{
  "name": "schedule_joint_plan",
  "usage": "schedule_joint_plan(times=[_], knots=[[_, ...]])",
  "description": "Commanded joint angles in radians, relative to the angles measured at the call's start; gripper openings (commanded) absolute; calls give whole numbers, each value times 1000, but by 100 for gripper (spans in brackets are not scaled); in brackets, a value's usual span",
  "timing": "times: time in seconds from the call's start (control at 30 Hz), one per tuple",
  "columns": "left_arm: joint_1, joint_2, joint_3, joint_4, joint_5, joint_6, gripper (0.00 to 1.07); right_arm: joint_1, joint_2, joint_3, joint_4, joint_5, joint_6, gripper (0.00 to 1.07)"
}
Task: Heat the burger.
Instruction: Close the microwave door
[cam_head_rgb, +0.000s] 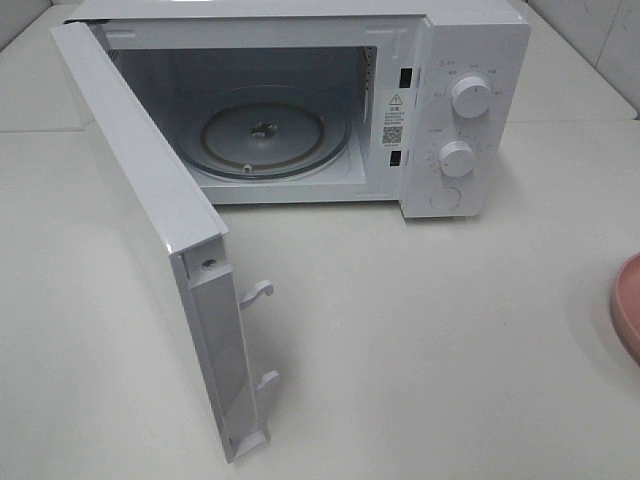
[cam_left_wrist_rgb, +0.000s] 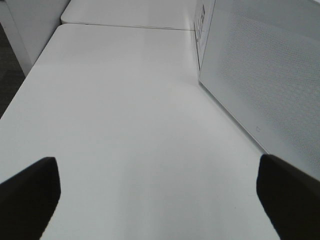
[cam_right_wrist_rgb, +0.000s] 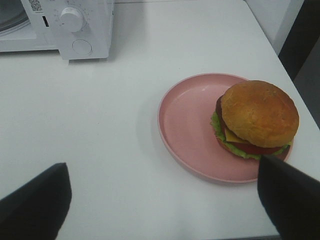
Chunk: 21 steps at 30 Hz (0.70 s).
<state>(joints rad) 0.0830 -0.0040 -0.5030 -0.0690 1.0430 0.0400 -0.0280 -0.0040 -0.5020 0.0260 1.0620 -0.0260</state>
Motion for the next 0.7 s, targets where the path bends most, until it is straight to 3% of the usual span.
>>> schedule_joint_plan(times=[0.03, 0.7], knots=[[-5, -4, 3, -2, -7, -8, 100, -6, -22, 0, 2, -7, -8, 98], [-5, -4, 3, -2, -7, -8, 100, -6, -22, 0, 2, -7, -7, 98]])
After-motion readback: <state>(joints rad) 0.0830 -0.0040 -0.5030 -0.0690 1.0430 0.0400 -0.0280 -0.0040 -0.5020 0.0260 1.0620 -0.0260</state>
